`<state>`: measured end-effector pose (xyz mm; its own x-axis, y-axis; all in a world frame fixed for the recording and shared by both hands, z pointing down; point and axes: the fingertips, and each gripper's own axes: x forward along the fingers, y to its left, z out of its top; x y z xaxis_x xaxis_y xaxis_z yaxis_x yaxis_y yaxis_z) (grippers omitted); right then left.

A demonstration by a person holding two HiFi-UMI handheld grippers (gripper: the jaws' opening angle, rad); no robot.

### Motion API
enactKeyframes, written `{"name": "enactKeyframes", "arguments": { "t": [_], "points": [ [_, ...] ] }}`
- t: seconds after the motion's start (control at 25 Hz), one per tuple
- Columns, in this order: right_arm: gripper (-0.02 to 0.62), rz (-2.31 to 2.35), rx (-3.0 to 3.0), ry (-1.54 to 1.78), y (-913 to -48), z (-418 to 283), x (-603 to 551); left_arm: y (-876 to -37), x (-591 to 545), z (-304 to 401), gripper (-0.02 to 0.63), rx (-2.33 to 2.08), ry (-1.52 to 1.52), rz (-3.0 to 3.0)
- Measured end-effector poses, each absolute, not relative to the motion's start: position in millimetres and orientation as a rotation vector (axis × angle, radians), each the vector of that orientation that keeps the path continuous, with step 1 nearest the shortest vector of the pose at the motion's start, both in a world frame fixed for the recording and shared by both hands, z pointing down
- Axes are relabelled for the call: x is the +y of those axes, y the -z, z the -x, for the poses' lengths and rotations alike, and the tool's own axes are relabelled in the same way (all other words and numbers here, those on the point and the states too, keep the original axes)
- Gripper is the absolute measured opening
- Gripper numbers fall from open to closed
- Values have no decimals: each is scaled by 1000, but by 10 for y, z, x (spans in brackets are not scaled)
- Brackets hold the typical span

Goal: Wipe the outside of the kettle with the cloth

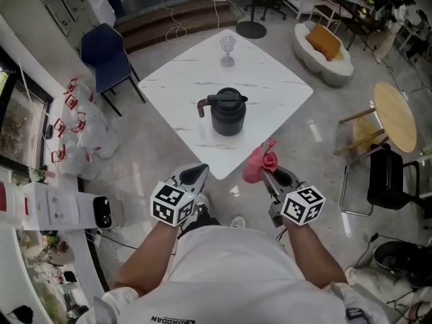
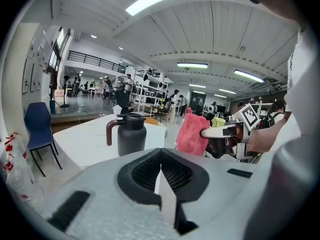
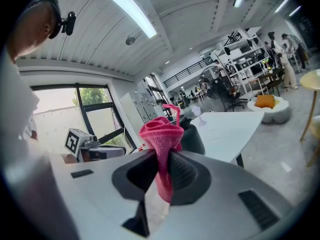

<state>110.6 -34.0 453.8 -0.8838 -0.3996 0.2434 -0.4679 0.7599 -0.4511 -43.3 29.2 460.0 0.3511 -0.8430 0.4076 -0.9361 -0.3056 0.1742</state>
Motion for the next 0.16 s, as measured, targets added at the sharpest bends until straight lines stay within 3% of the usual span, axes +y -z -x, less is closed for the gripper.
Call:
{"name": "enactKeyframes", "arguments": {
  "t": [0.16],
  "points": [
    [57,-697,-2818,-776,-4531,-1091,-331,-4579,298,448,3,-1564,-336,-2242]
  ]
}}
